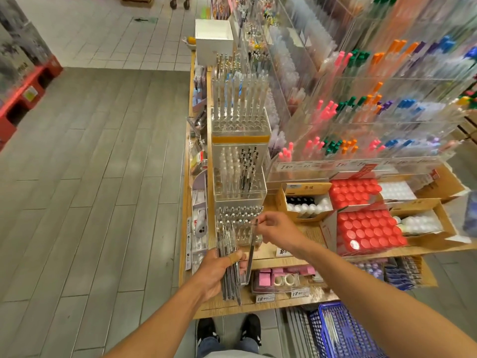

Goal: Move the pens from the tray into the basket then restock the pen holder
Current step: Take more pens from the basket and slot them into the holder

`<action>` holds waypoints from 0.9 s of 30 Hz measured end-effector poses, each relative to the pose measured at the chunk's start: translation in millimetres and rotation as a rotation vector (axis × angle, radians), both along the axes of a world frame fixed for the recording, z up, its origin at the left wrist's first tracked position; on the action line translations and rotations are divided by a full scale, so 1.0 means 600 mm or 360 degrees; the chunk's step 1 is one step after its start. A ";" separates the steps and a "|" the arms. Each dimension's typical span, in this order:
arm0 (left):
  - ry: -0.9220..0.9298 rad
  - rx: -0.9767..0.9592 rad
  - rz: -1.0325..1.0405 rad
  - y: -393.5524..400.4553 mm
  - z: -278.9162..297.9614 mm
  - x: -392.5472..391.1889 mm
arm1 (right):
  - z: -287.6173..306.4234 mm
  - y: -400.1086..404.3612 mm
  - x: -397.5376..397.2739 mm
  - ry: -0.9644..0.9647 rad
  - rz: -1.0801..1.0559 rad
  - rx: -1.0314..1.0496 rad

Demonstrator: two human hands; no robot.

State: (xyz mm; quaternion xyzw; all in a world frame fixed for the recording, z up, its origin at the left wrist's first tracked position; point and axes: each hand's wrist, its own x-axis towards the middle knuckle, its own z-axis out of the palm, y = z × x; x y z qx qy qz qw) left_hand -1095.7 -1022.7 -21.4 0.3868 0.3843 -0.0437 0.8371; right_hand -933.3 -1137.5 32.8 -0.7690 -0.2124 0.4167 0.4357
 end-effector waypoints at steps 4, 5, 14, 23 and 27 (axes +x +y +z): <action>0.0038 -0.0008 -0.0026 -0.009 -0.005 -0.005 | 0.015 -0.036 0.033 -0.0429 0.0000 0.0011; 0.0042 -0.0006 -0.0027 -0.010 -0.005 -0.005 | 0.016 -0.044 0.041 -0.0577 0.0005 -0.0003; 0.0039 0.0003 -0.0028 -0.022 -0.005 -0.001 | -0.017 -0.068 0.041 -0.0907 -0.0020 0.0072; 0.0081 -0.0007 0.0075 -0.023 -0.009 -0.006 | -0.049 -0.050 0.046 -0.0943 0.0020 -0.0018; 0.0084 0.0009 0.0098 -0.023 -0.008 -0.006 | -0.053 -0.040 0.047 -0.0987 0.0099 -0.0067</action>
